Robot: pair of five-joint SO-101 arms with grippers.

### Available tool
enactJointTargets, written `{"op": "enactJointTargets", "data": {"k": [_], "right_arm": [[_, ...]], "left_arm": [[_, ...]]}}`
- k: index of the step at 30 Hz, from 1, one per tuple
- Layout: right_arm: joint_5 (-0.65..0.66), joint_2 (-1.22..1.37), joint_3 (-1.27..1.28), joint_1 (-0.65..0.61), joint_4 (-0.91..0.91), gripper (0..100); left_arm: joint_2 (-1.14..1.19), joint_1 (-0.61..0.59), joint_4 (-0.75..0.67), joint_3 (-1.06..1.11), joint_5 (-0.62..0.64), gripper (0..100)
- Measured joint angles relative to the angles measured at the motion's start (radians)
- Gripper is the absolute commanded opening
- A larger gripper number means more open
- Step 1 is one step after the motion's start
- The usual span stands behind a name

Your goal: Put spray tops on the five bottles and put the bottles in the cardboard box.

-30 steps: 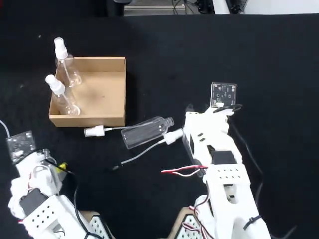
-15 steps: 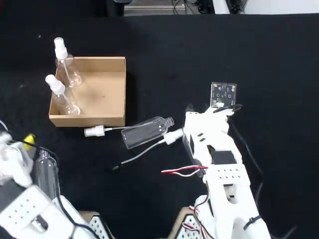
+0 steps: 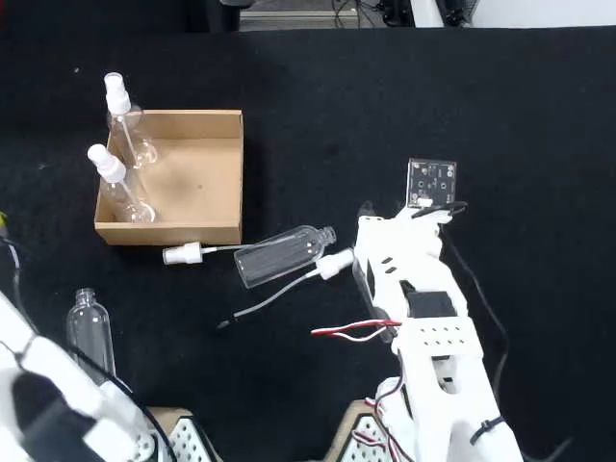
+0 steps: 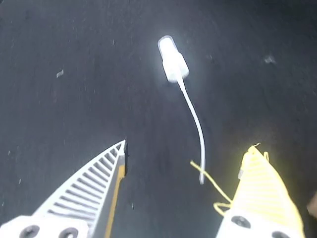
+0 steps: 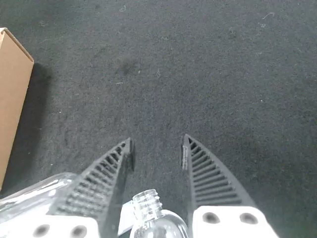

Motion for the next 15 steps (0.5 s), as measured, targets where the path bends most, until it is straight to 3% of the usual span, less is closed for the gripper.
{"op": "enactJointTargets", "data": {"k": [7,15], "right_arm": [[0.000,0.000,0.000,0.000,0.000,14.1],[0.000,0.000,0.000,0.000,0.000,14.1]], "left_arm": [[0.328,0.000,-0.121,-0.213,0.058,35],[0.738,0.003,-0.037,-0.615,0.150,35]]}}
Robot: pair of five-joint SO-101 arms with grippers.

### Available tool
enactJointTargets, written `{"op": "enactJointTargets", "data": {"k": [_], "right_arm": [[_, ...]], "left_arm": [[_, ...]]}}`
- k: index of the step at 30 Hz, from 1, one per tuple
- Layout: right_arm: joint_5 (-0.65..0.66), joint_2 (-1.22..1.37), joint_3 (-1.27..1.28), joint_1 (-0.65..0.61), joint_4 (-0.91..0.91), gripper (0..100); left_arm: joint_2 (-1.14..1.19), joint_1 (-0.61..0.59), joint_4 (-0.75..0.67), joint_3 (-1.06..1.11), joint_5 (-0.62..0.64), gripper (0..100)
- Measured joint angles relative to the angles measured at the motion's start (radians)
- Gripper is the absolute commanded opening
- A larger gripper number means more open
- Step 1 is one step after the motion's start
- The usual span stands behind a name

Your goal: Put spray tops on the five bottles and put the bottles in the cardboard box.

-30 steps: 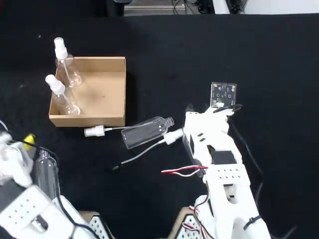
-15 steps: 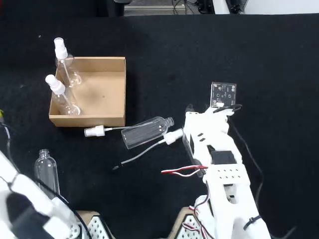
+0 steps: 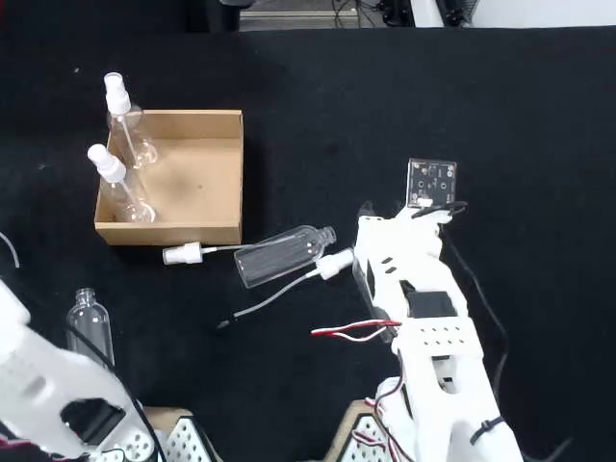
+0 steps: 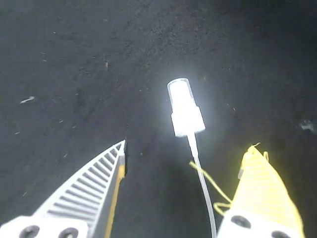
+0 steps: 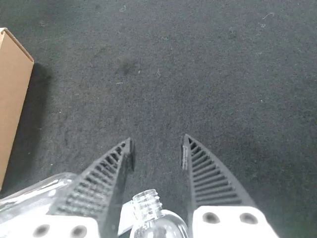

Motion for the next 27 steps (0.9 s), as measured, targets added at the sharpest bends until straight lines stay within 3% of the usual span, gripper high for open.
{"op": "enactJointTargets", "data": {"k": [18,21,27], "right_arm": [[0.000,0.000,0.000,0.000,0.000,14.1],[0.000,0.000,0.000,0.000,0.000,14.1],[0.000,0.000,0.000,0.000,0.000,14.1]], "left_arm": [[0.816,0.054,0.494,-1.115,0.097,34],[0.908,0.055,0.548,-1.284,0.098,27],[1.053,0.061,0.618,-1.530,0.098,2]]}}
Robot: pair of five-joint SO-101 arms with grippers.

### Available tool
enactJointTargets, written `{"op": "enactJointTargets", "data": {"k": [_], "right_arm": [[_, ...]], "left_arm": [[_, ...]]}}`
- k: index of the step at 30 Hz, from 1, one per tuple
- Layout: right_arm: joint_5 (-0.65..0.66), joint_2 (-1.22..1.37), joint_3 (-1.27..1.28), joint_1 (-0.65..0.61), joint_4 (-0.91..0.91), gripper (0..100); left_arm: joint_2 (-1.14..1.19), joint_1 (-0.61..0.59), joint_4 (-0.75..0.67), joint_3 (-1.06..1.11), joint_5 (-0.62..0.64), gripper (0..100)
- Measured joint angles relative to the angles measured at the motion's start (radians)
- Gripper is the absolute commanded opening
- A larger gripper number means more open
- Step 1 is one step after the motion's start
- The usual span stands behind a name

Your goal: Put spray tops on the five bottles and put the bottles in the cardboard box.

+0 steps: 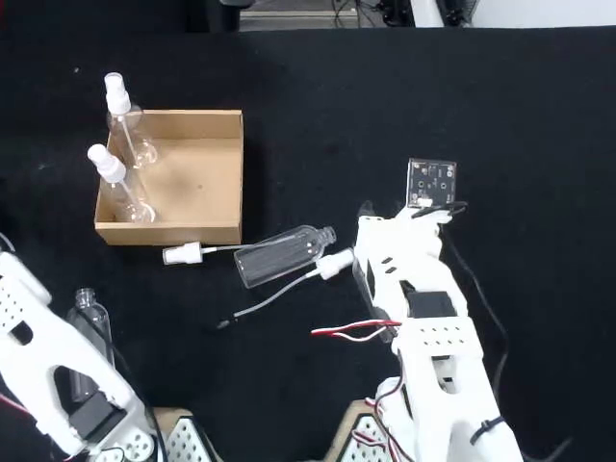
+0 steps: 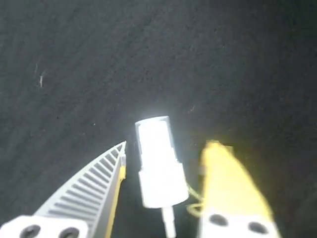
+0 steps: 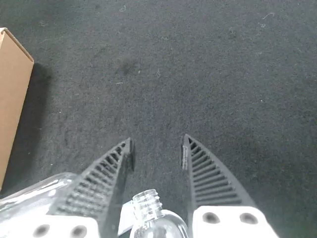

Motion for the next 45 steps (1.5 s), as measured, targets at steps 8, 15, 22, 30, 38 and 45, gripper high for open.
{"op": "enactJointTargets", "data": {"k": [8,15,22,30,38,45], "right_arm": [[0.000,0.000,0.000,0.000,0.000,14.1],[0.000,0.000,0.000,0.000,0.000,14.1],[0.000,0.000,0.000,0.000,0.000,14.1],[0.000,0.000,0.000,0.000,0.000,14.0],[0.000,0.000,0.000,0.000,0.000,13.9],[0.000,0.000,-0.002,0.000,0.097,14.1]], "left_arm": [[0.064,0.008,0.068,-0.123,0.000,3],[0.048,0.020,0.219,-0.141,-0.011,3],[-0.052,0.061,0.470,-0.140,-0.020,3],[-0.235,0.008,0.526,-0.075,-0.020,3],[-0.692,-0.095,0.526,0.399,-0.120,3],[-1.244,-0.094,0.526,0.911,-0.272,3]]}}
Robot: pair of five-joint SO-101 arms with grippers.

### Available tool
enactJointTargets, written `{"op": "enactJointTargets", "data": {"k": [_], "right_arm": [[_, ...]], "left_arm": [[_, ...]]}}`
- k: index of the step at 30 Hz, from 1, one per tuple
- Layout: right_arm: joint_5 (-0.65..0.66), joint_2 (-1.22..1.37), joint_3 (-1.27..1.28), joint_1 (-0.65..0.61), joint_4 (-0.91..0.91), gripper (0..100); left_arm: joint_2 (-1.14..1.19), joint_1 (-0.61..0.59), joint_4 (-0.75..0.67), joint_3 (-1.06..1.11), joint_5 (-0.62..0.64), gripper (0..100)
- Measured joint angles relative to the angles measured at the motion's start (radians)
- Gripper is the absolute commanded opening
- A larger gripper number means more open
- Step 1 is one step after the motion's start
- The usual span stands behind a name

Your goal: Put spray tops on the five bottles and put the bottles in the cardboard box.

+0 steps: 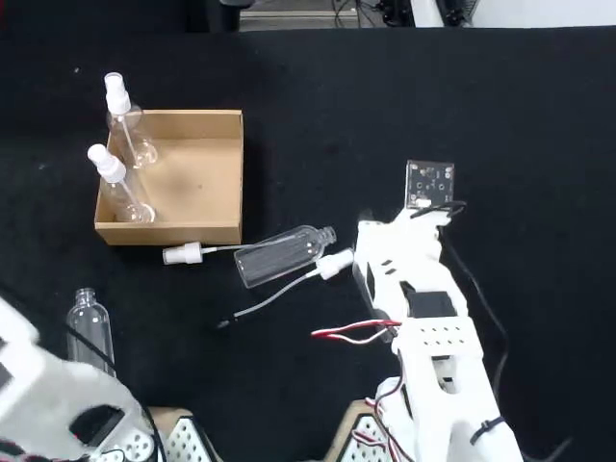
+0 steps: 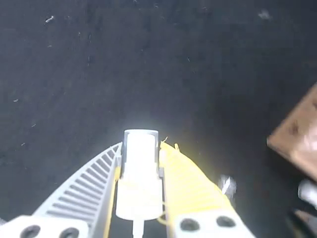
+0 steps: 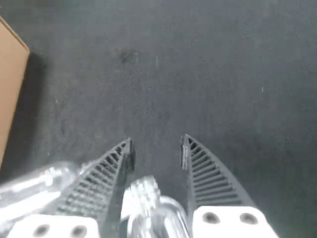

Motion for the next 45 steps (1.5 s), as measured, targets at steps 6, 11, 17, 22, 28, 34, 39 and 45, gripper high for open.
{"op": "enactJointTargets", "data": {"k": [6,11,17,22,28,34,39,45], "right_arm": [[0.002,0.000,-0.153,0.060,0.207,13.9],[0.002,0.000,-0.275,0.232,0.328,14.1],[0.064,0.000,-0.299,0.410,0.430,14.1],[0.115,0.000,-0.299,0.580,0.462,14.1],[0.161,0.000,-0.299,0.686,0.465,14.1],[0.163,0.000,-0.299,0.697,0.465,14.1],[0.163,0.000,-0.299,0.700,0.465,14.1],[0.163,0.000,-0.299,0.700,0.465,14.1]], "left_arm": [[-0.431,0.169,0.002,0.311,-0.089,3],[-0.671,0.410,0.002,0.471,-0.094,3],[-0.789,0.706,0.003,0.591,-0.094,3],[-0.829,0.980,0.003,0.663,-0.094,3],[-0.841,1.352,-0.043,0.795,-0.094,3],[-0.841,1.594,-0.333,1.053,-0.095,3],[-0.839,1.611,-0.620,1.257,-0.097,23],[-0.839,1.596,-0.674,1.286,-0.020,39]]}}
